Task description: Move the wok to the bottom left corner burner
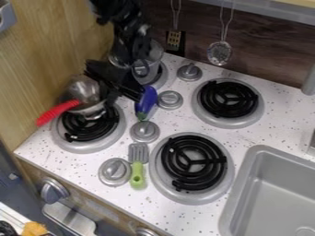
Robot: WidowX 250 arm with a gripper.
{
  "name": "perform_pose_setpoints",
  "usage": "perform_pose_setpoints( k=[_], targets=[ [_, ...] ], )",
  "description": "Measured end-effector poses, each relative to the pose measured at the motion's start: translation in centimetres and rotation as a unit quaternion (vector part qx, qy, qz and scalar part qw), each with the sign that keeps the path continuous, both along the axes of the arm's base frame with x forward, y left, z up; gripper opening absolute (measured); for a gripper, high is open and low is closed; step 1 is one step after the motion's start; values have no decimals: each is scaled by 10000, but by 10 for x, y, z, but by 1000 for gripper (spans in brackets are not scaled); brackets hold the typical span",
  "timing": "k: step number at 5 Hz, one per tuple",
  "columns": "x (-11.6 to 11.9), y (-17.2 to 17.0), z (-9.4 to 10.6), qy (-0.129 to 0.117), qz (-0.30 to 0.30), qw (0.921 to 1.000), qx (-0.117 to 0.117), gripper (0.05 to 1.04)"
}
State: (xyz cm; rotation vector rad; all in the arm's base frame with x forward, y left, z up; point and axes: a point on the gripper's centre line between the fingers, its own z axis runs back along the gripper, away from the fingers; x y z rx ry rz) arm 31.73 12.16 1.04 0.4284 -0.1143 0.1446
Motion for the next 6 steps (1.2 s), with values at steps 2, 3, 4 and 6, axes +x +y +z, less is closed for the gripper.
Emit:
perform_pose_setpoints(
  k=[2, 3, 4, 6],
  targets=[
    [-13, 8, -18, 170, -18, 9998, -69, 67],
    [-12, 6, -19, 163, -116, 9997, -150, 67],
    [-13, 3, -20, 163, -137, 9997, -74, 67],
    [-8, -10, -20, 48, -163, 9999, 13, 67]
  ],
)
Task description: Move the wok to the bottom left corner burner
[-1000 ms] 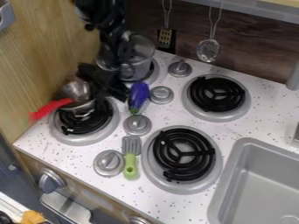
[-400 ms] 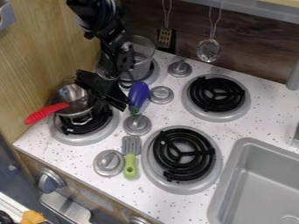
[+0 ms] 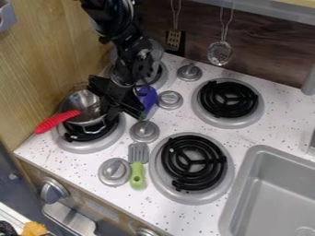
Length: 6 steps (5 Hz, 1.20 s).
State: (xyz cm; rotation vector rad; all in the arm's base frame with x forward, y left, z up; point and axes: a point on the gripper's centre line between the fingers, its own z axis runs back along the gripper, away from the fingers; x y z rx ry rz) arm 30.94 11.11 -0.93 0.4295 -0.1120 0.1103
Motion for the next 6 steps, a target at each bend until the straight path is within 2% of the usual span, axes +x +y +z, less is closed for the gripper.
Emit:
perform_pose_setpoints(
  k=[1, 2, 3, 4, 5, 6],
  targets=[
    [2, -1, 0, -31, -84, 10000, -21, 90],
    [1, -2, -1, 92, -289, 9995, -106, 284],
    [-1, 0, 0, 246, -329, 9991, -86, 532],
    [-2, 1, 4, 303, -281, 9991, -11, 834],
    [2, 0, 13, 324, -308, 9989, 104, 1001],
    [3, 0, 20, 305, -292, 9990, 148, 1001]
  ],
)
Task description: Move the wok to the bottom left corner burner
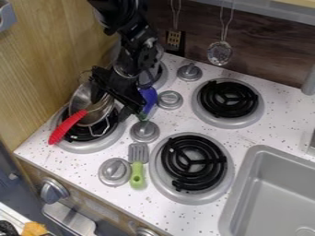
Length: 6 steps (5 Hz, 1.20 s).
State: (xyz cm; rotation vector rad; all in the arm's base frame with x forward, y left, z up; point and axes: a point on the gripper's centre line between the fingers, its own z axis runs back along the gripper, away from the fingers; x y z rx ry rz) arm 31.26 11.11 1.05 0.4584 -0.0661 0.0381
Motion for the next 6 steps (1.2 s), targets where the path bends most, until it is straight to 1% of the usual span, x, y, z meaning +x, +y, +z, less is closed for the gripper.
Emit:
perform_pose_setpoints(
  k=[1, 2, 3, 4, 5, 6],
  targets=[
    [0, -2, 8, -14, 52, 10000, 17, 1001],
    [3, -8, 20, -3, 67, 9997, -220, 1001],
    [4, -14, 33, 335, 86, 9963, -785, 1001],
    [8, -26, 47, 324, 0, 9899, -1382, 1001],
    [12, -33, 60, -2, 5, 9862, -1655, 1001],
    [13, -36, 60, -33, -97, 9832, -1824, 1001]
  ],
)
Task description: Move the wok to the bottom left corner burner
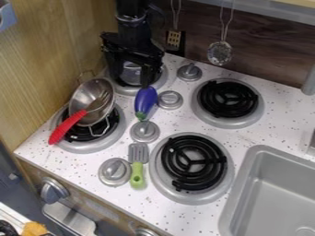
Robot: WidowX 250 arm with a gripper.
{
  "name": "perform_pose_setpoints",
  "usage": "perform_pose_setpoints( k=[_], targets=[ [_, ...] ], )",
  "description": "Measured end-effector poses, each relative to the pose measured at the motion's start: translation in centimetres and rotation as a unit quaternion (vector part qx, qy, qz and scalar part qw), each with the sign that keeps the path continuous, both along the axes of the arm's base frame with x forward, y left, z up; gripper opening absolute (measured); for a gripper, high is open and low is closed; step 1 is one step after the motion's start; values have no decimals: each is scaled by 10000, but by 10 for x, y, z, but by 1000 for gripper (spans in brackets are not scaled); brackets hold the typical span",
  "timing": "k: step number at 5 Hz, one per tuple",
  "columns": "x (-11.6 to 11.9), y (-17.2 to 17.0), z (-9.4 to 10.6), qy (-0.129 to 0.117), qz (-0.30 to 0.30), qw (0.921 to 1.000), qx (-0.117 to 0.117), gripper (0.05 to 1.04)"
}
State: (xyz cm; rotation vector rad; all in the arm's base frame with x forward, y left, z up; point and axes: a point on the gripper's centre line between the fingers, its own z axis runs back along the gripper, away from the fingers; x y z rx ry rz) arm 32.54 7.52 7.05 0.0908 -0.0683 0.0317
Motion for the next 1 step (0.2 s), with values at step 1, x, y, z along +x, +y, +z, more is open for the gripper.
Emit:
perform_pose_setpoints(
  k=[1],
  targets=[
    [2, -7, 4, 23, -80, 9999, -117, 1001]
  ],
)
